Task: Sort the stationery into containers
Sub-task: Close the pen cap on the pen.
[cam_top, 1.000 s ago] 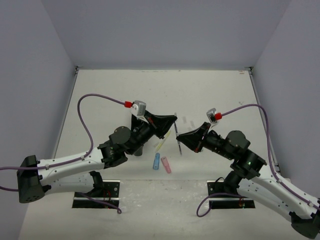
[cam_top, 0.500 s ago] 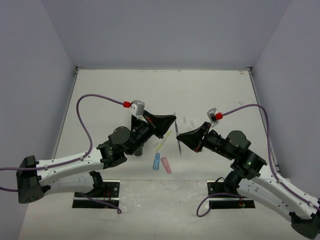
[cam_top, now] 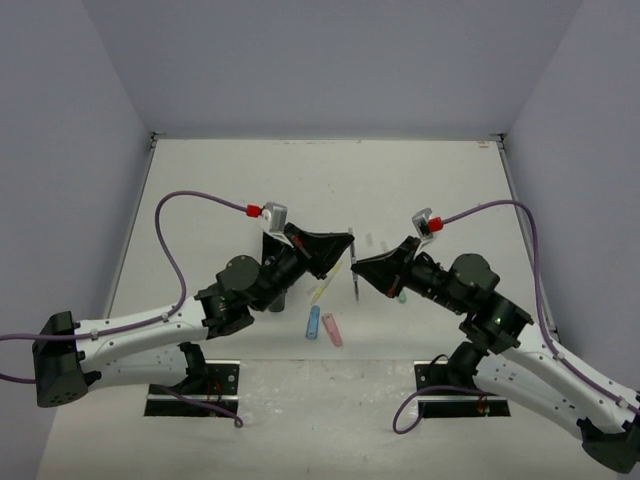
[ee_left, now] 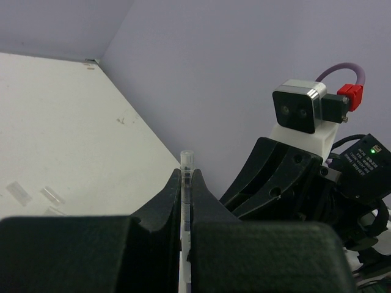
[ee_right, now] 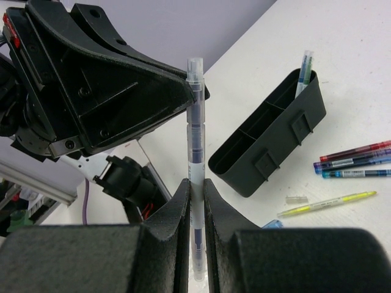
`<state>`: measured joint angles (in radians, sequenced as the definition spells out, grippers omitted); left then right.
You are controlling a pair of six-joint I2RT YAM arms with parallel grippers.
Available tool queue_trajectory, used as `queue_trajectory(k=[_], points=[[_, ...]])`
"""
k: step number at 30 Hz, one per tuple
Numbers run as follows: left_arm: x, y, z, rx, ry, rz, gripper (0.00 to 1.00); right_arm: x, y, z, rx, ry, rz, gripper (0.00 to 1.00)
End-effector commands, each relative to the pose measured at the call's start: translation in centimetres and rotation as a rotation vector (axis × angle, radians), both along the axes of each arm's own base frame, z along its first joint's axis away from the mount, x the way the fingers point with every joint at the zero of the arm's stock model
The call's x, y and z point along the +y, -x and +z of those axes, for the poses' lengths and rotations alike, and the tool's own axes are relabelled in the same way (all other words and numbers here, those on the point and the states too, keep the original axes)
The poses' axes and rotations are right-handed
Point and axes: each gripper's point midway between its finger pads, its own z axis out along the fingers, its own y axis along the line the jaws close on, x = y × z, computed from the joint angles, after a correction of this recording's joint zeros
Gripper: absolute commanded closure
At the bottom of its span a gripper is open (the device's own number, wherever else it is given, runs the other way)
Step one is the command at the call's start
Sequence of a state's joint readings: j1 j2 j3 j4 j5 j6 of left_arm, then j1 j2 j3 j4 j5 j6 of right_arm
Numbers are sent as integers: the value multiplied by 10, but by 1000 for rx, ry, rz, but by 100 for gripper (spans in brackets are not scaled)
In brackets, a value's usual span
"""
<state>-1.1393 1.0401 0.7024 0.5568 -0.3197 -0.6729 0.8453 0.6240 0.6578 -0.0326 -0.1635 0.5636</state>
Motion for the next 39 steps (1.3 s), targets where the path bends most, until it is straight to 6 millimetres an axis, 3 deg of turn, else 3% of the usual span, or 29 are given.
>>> queue_trajectory(k=[1,8,11,13,16,21,22,24,29,31,32,34,37,39], points=[[0,5,-4,14,29,-27,100,-9,-10,57,-116,-99,-78,100],[-2,12,-10,13,23,-68,100,-6,-15,101,-201,-120,-83,100],[-2,13,-7,6,21,-73,98,-1,-19,98,-214,-106,-78,100],[-1,13,-6,0,-6,-69,79,4,-18,88,-225,-76,-50,100],[3,12,2,-21,-31,-53,74,7,-12,72,-212,-64,-10,100],[5,13,14,-47,-35,-53,77,9,-8,65,-196,-68,10,100],[4,13,15,-51,-35,-56,82,9,-8,66,-196,-67,13,100],[3,15,18,-62,-31,-66,100,11,-2,67,-206,-63,48,100],[-1,31,31,-168,-16,-150,100,19,7,59,-212,-33,128,100],[-2,40,39,-237,-20,-187,100,24,12,50,-206,-18,172,89],[-1,41,41,-252,-15,-195,100,26,15,49,-206,-17,193,78],[1,44,48,-272,-4,-198,100,29,17,43,-195,-9,215,70],[2,45,56,-281,9,-200,100,32,18,39,-186,-9,238,72],[1,45,56,-279,6,-203,100,34,19,40,-186,-9,246,84]])
